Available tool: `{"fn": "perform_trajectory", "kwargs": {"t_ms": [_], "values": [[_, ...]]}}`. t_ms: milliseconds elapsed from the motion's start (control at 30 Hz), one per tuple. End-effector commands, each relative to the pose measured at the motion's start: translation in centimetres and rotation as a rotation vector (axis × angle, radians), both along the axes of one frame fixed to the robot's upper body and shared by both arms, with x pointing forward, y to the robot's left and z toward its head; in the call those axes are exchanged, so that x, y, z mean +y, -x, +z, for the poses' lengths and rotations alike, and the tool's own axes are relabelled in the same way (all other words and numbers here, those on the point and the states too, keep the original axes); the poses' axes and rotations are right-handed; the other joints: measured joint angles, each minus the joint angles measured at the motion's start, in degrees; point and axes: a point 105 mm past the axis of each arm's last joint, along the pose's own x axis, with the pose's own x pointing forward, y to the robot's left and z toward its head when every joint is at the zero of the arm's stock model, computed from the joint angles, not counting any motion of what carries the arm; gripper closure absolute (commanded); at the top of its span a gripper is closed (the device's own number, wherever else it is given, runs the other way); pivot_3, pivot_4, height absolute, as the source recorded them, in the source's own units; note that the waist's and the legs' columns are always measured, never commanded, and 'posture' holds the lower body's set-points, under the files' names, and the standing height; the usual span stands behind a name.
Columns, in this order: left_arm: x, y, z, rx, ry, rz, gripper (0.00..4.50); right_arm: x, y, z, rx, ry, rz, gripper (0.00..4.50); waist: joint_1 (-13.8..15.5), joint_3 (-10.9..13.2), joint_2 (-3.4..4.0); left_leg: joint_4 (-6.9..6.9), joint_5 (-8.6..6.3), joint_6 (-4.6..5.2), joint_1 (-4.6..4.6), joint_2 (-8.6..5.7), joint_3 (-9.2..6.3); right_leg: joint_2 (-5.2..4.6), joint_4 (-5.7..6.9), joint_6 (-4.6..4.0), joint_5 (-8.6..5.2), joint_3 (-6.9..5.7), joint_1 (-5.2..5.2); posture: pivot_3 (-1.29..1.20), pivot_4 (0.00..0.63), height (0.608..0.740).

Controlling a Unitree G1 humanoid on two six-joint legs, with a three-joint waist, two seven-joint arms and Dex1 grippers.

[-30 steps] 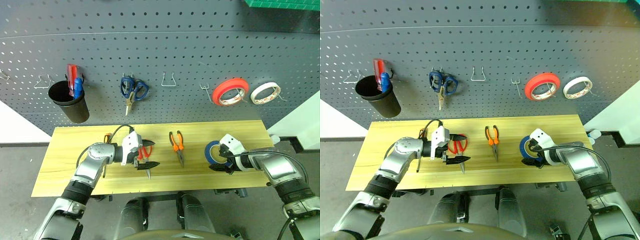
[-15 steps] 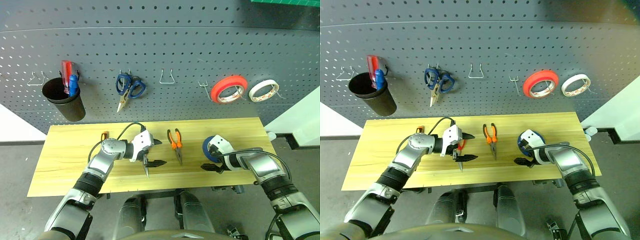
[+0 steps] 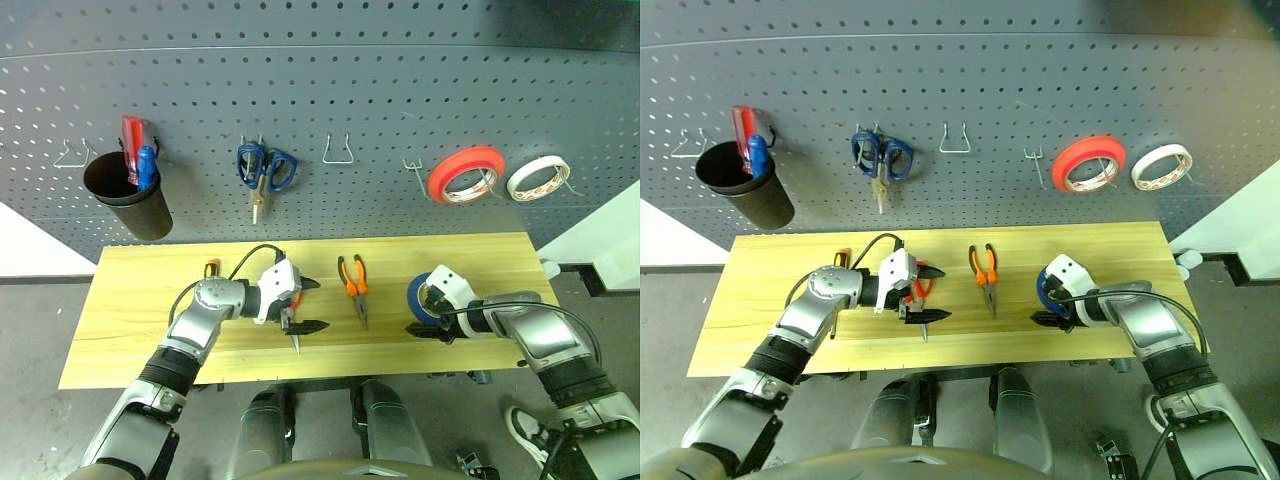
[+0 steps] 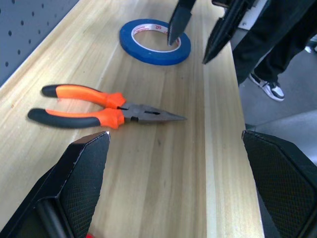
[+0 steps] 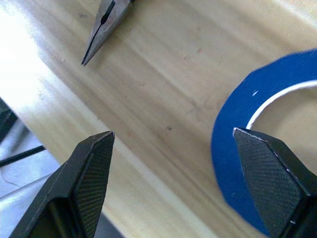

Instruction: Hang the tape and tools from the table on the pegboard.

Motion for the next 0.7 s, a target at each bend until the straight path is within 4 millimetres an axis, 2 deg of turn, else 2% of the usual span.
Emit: {"fn": "perform_trajectory", "kwargs": {"t_ms": [33,233,267,300,467,567,700], "values": [[0.0,0.1,0.8,-0.031,0.029,-0.006,0.00,-0.6,-0.9,0.2,-0.049,0.025,-0.017,0.52,0.0,0.0,0.00,0.00,0.00,0.00,0.00,0.00,0.00,0.00,0.00,0.00,0.00,0.00,0.00,-0.04,0.267,0.740],[0.2,0.2,0.7,-0.043,0.031,-0.003,0.00,-2.1,-1.3,-1.8,-0.021,0.080,-0.077,0.52,0.0,0.0,-0.01,0.01,0.00,0.00,-0.01,-0.01,0.01,0.00,0.00,0.01,0.01,0.00,0.00,-0.04,0.263,0.740],[0.2,0.2,0.7,-0.042,0.034,-0.001,0.00,-2.3,-1.3,-2.2,-0.014,0.085,-0.092,0.11,0.0,0.0,-0.01,0.01,0.00,0.00,0.00,-0.01,0.01,0.02,0.01,0.01,0.01,0.00,0.00,-0.03,0.262,0.740],[0.2,0.3,0.8,-0.044,0.036,-0.001,0.00,-2.4,-1.3,-2.4,-0.005,0.081,-0.103,0.02,0.0,0.0,-0.01,0.01,0.00,0.00,0.00,-0.01,0.01,0.02,0.01,0.01,0.01,0.00,0.00,-0.03,0.261,0.740],[0.2,0.5,0.9,-0.047,0.041,-0.002,0.00,-2.1,-1.2,-2.8,0.046,0.052,-0.137,0.02,-0.1,0.0,-0.01,0.05,0.01,0.00,0.03,-0.01,0.01,0.02,0.04,0.02,0.02,0.01,0.05,-0.04,0.256,0.740],[0.3,0.5,1.0,-0.053,0.044,-0.005,0.00,-2.5,-1.0,-3.0,0.044,0.094,-0.116,0.63,-0.1,0.0,-0.01,0.06,0.01,0.00,0.09,0.00,0.01,0.02,0.07,0.01,0.02,0.01,0.09,-0.04,0.250,0.740],[0.4,0.3,1.5,-0.064,0.050,-0.010,0.00,-2.2,-0.7,-2.7,0.046,0.090,-0.077,1.94,-0.1,0.0,-0.01,0.05,0.01,0.00,0.09,0.00,0.00,0.03,0.07,0.02,0.02,0.00,0.09,-0.03,0.250,0.740]]}}
